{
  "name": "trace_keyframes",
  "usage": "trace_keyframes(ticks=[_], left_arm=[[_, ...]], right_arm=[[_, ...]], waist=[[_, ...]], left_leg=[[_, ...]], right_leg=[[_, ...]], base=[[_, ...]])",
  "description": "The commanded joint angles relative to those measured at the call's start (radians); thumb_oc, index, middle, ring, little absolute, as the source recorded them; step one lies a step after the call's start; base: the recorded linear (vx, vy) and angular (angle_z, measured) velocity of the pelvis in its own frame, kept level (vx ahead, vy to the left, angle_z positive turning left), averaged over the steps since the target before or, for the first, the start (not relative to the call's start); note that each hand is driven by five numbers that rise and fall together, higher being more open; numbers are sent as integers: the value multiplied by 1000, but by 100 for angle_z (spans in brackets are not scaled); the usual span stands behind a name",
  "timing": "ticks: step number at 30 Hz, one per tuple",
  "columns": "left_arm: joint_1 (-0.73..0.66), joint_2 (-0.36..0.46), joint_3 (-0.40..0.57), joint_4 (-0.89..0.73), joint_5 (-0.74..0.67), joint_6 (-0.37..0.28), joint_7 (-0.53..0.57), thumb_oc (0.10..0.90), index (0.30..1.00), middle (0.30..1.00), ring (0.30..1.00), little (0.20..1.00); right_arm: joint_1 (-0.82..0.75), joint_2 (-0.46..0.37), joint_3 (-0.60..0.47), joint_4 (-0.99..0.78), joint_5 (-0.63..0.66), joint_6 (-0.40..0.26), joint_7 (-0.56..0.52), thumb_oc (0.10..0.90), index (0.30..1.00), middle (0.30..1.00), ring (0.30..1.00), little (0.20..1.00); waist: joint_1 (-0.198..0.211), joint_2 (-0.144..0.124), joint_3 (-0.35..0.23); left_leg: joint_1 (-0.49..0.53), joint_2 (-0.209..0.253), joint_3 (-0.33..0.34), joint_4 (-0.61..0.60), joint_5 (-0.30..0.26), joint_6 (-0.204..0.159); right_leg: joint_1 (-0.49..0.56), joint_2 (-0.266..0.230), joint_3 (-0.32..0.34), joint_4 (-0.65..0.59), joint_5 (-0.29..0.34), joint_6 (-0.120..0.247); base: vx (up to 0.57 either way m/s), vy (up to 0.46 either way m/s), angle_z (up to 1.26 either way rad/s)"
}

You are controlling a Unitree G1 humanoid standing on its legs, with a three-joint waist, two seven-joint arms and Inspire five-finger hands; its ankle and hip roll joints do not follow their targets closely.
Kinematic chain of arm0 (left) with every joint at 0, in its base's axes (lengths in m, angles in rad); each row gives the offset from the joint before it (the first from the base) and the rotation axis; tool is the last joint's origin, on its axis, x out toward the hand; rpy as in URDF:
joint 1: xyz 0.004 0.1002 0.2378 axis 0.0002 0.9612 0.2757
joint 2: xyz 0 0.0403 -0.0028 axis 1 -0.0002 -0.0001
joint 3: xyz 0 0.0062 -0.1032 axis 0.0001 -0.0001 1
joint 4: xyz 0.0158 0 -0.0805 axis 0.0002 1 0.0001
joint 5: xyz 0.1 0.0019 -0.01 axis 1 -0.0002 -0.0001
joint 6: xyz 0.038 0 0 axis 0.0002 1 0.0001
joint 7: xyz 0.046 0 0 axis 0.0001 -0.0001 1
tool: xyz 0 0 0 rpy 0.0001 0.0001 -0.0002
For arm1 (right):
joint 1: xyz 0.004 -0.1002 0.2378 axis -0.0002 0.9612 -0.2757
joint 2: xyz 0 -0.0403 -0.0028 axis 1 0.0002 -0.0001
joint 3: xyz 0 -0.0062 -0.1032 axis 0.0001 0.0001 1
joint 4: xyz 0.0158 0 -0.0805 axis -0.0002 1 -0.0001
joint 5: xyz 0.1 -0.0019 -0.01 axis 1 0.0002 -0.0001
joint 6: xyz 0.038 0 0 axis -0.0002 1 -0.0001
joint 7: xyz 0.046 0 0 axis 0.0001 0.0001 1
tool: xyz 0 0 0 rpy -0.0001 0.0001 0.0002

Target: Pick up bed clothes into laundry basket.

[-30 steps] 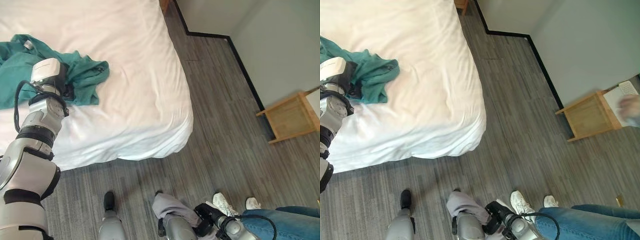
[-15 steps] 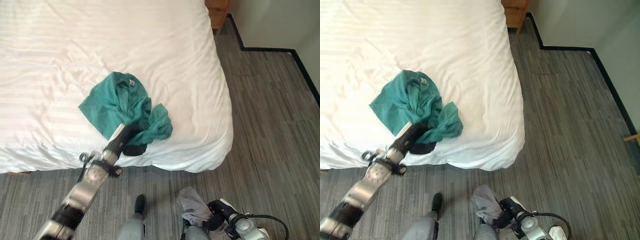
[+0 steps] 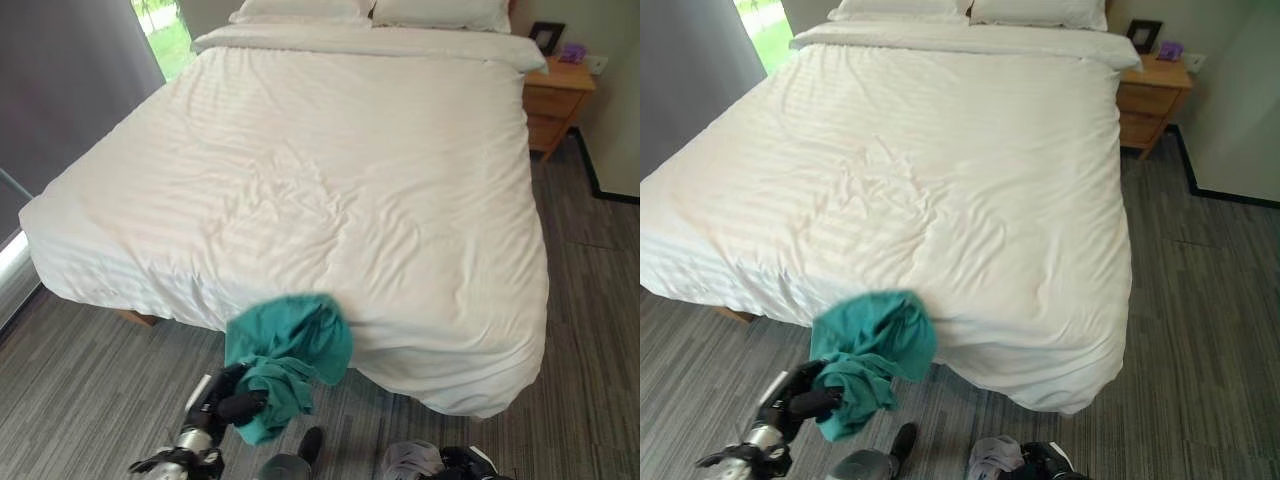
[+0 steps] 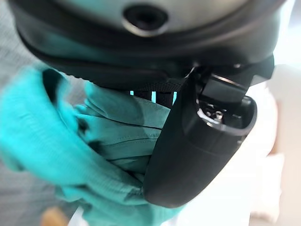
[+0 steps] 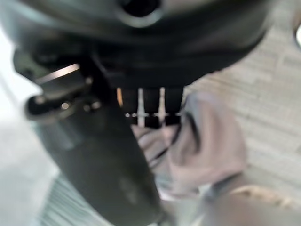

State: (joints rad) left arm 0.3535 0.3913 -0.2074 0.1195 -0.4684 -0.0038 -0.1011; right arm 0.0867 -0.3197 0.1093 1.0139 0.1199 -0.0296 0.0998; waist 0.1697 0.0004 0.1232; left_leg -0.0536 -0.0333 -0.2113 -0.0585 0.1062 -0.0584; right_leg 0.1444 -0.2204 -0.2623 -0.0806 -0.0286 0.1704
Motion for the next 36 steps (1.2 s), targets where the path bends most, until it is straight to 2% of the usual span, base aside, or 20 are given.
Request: trace_keyframes(ticks=[1, 4, 5, 6, 9, 11, 12, 13, 14, 18, 19, 20, 22, 23, 24, 26, 28, 30, 31, 36], left_arm=[[-200, 28, 16, -132, 28, -119, -1, 400, 300, 300, 300, 300], [-289, 41, 9, -106, 73, -134, 36, 400, 300, 300, 300, 300], [-335, 45, 15, -67, 86, -153, 62, 400, 300, 300, 300, 300], [-336, 45, 15, -66, 86, -154, 62, 400, 300, 300, 300, 300], [-335, 42, 35, -21, 60, -162, 89, 400, 300, 300, 300, 300], [-341, 43, 34, 0, 56, -159, 102, 400, 300, 300, 300, 300], [-358, 53, 59, -2, 75, -157, 115, 400, 300, 300, 300, 300], [-358, 53, 60, -2, 76, -157, 115, 400, 300, 300, 300, 300], [-356, 55, 85, -18, 65, -164, 118, 400, 300, 300, 300, 300], [-328, 16, 120, -49, 17, -166, 120, 400, 300, 300, 300, 300], [-299, -13, 127, -59, 6, -164, 125, 400, 300, 300, 300, 300], [-287, -30, 124, -53, 14, -169, 131, 400, 300, 300, 300, 300], [-285, -37, 132, -43, 15, -164, 133, 400, 300, 300, 300, 300], [-253, -50, 149, -51, -8, -172, 139, 400, 300, 300, 300, 300], [-253, -51, 149, -52, -8, -173, 139, 400, 300, 300, 300, 300], [-210, -66, 157, -60, -16, -181, 143, 400, 300, 300, 300, 300], [-168, -91, 170, -66, -15, -178, 145, 400, 300, 300, 300, 300], [-145, -102, 187, -69, -32, -173, 138, 400, 300, 300, 300, 300], [-146, -99, 186, -58, -32, -162, 123, 400, 300, 300, 300, 300], [-227, -66, 140, -26, 52, -162, 151, 400, 300, 300, 300, 300]], right_arm=[[-3, -24, -37, -153, 172, -65, -37, 400, 300, 300, 300, 300], [54, -14, -72, -331, 224, -91, -50, 400, 300, 300, 300, 300], [92, -15, -87, -473, 226, -102, -55, 400, 300, 300, 300, 300], [93, -14, -88, -475, 225, -100, -56, 400, 300, 300, 300, 300], [136, -8, -128, -681, 247, -122, -52, 400, 300, 300, 300, 300], [125, -7, -142, -713, 264, -143, -58, 400, 300, 300, 300, 300], [118, 16, -151, -777, 288, -151, -67, 400, 300, 300, 300, 300], [118, 16, -151, -779, 288, -150, -68, 400, 300, 300, 300, 300], [109, 15, -149, -783, 286, -152, -75, 400, 300, 300, 300, 300], [89, 9, -128, -826, 276, -140, -68, 400, 300, 300, 300, 300], [58, 11, -111, -835, 283, -137, -74, 400, 300, 300, 300, 300], [56, 12, -87, -825, 326, -138, -71, 400, 300, 300, 300, 300], [43, -13, -78, -844, 321, -132, -73, 400, 300, 300, 300, 300], [14, -48, -46, -874, 348, -130, -65, 400, 300, 300, 300, 300], [14, -49, -46, -873, 349, -130, -65, 400, 300, 300, 300, 300], [-71, -89, 7, -853, 312, -120, -54, 400, 300, 300, 300, 300], [-79, -90, 8, -851, 335, -115, -54, 400, 300, 300, 300, 300], [-65, -90, 0, -860, 355, -108, -32, 400, 300, 300, 300, 300], [-34, -106, -27, -913, 326, -105, -27, 400, 300, 300, 300, 300], [-4, -68, -43, -903, 338, -112, -60, 400, 300, 300, 300, 300]], waist=[[-67, -40, -18], [-167, -43, -14], [-241, -52, 8], [-237, -52, 5], [-319, -63, 37], [-338, -52, 55], [-338, -38, 55], [-337, -38, 54], [-322, -33, 47], [-279, -42, 30], [-249, -60, 8], [-244, -66, 0], [-241, -67, 1], [-216, -84, 34], [-218, -82, 40], [-147, -92, 57], [-126, -106, 64], [-133, -105, 51], [-156, -92, 33], [-203, -70, 13]], left_leg=[[-54, 2, 48, 40, -53, 1], [-23, 24, 136, 18, -66, 8], [-7, 43, 224, -1, -74, 9], [-11, 44, 228, -2, -71, 9], [-11, 77, 352, -17, -62, 9], [0, 114, 424, -14, -57, 12], [4, 162, 506, -13, -39, 4], [2, 163, 508, -14, -34, 4], [6, 199, 583, -8, -19, 8], [19, 242, 701, -3, 5, 1], [22, 260, 722, -7, 14, -33], [-33, 315, 742, 49, 73, -60], [-71, 383, 737, 122, 94, -94], [-85, 381, 603, 254, 50, -106], [-85, 385, 599, 266, 42, -106], [-54, 245, 274, 313, -38, -82], [-59, 163, 146, 384, -91, -69], [-45, 112, 108, 319, -129, -49], [-1, 103, 150, 202, -144, -27], [50, 85, 157, 68, -114, -2]], right_leg=[[-22, -49, 92, 96, 3, 41], [-91, -56, 197, 134, 38, 47], [-168, -41, 277, 147, 88, 62], [-174, -40, 282, 145, 93, 62], [-280, -5, 379, 131, 173, 82], [-317, 11, 311, 181, 136, 72], [-308, -13, 190, 243, 75, 44], [-311, -11, 191, 241, 80, 42], [-285, -52, 89, 321, 56, 28], [-211, -116, -11, 361, 41, 17], [-156, -123, -65, 270, 23, 35], [-113, -42, -28, 138, 10, 17], [-99, 1, -30, 99, 11, 2], [-84, 37, 15, 72, 0, -22], [-78, 39, 14, 72, -2, -22], [-100, 57, 114, 98, -2, -39], [-105, 80, 206, 81, 12, -55], [-116, 102, 248, 72, 19, -63], [-110, 128, 265, 53, 23, -65], [-127, 162, 293, 38, 39, -61]], base=[[19, 119, -53], [8, 142, -73], [-79, 96, -111], [-139, 110, -136], [-158, 97, -193], [-171, 60, -165], [-221, 37, -207], [-311, 7, -205], [-240, -30, -174], [-274, -110, -148], [-147, -447, -217], [-176, -604, -161], [-67, -386, -64], [23, -176, -24], [30, -211, -54], [-21, -202, -178], [-24, -232, -228], [31, -124, -149], [54, -42, -67], [-16, 30, -51]])
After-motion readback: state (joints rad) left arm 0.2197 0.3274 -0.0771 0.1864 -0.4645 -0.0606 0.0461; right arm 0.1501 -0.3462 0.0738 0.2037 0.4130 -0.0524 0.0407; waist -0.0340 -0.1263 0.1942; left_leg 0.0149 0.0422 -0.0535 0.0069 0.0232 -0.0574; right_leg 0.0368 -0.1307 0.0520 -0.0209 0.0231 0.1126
